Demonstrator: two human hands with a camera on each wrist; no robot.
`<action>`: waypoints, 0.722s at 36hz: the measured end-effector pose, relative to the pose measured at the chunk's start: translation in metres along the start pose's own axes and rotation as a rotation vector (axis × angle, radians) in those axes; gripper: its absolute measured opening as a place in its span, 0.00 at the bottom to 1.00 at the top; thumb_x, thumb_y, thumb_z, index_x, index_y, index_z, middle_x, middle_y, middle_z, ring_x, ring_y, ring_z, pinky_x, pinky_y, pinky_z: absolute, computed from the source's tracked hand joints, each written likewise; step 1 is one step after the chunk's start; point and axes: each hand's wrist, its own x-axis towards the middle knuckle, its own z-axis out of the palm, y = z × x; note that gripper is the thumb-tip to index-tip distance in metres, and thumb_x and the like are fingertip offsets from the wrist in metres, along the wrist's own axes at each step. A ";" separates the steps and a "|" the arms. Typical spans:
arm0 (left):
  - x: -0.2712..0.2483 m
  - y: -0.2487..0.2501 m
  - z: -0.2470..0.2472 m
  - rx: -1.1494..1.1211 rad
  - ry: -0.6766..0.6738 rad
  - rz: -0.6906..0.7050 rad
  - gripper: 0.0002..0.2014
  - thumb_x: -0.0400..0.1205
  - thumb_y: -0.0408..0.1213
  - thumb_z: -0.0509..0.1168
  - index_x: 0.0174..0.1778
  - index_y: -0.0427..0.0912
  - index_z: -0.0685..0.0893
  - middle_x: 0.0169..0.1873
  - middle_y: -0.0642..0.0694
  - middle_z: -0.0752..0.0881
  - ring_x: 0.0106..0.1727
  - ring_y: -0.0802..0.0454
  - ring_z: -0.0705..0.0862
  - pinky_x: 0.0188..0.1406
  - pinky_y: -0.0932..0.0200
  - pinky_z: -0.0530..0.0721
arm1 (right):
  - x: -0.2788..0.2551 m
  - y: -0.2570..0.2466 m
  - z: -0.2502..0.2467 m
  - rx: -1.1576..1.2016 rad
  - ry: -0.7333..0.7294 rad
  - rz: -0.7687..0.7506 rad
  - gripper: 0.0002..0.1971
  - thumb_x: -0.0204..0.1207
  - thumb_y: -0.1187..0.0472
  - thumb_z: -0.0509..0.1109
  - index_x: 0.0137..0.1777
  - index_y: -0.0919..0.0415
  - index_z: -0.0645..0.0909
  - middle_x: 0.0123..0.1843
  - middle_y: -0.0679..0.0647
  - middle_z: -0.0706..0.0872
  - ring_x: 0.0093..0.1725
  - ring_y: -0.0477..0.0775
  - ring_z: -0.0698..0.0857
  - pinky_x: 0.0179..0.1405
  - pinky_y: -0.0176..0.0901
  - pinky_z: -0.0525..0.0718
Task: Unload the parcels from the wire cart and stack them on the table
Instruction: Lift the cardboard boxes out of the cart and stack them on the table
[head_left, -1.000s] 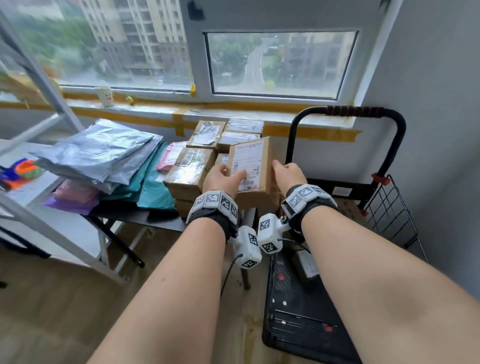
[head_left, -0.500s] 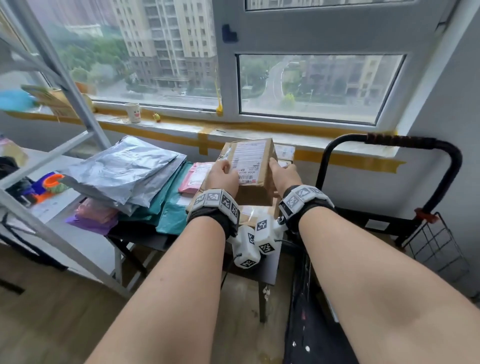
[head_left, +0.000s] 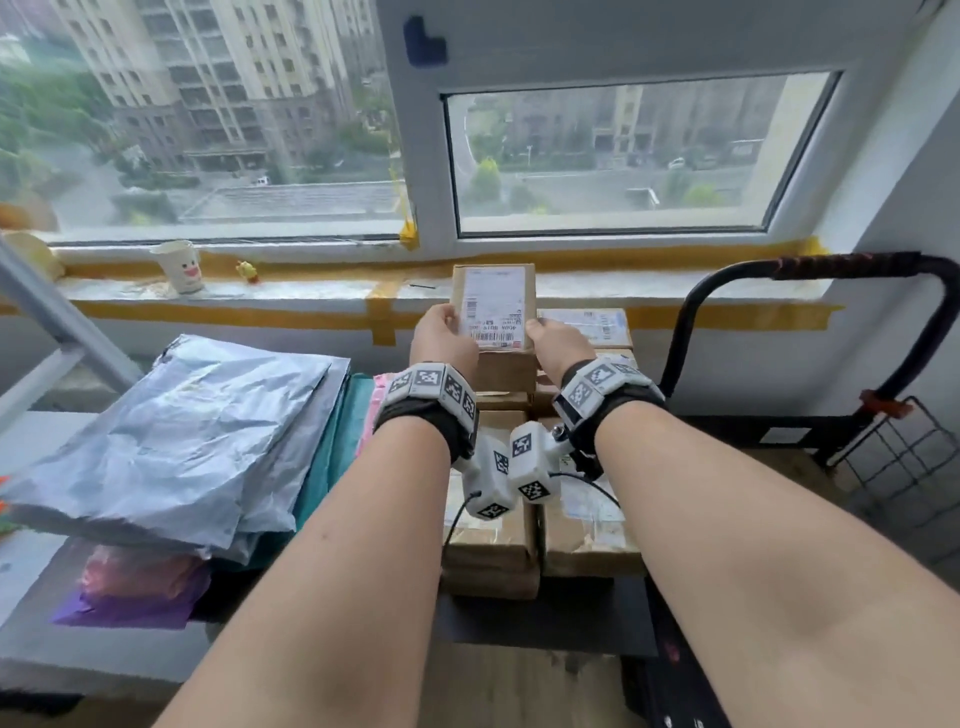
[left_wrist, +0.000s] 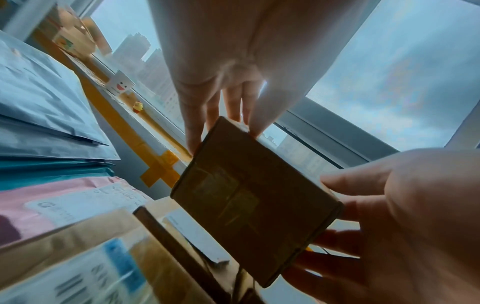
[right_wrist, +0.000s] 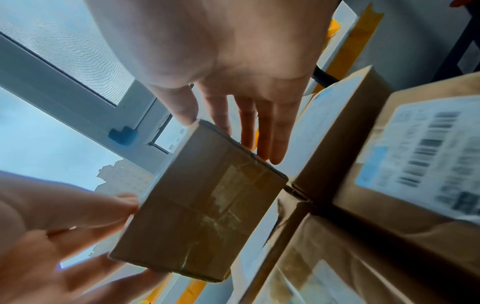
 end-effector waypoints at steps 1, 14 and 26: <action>0.009 -0.001 0.000 0.010 -0.006 -0.005 0.21 0.83 0.32 0.61 0.73 0.45 0.74 0.66 0.47 0.81 0.60 0.49 0.83 0.51 0.61 0.79 | 0.006 -0.003 0.003 -0.017 0.013 0.006 0.21 0.87 0.52 0.51 0.71 0.61 0.76 0.68 0.58 0.81 0.65 0.61 0.80 0.59 0.43 0.73; 0.044 -0.012 0.005 0.158 -0.113 0.000 0.22 0.79 0.30 0.57 0.70 0.44 0.76 0.68 0.40 0.77 0.60 0.41 0.82 0.59 0.49 0.82 | 0.036 -0.006 0.022 0.010 0.094 0.128 0.16 0.78 0.55 0.60 0.64 0.57 0.77 0.60 0.57 0.85 0.56 0.61 0.85 0.59 0.56 0.84; 0.013 0.020 0.013 0.273 0.046 0.111 0.23 0.76 0.32 0.59 0.69 0.48 0.76 0.70 0.44 0.74 0.72 0.44 0.71 0.71 0.46 0.72 | 0.015 0.012 -0.019 0.001 0.176 0.101 0.15 0.84 0.48 0.56 0.44 0.55 0.78 0.38 0.52 0.80 0.41 0.57 0.80 0.45 0.46 0.77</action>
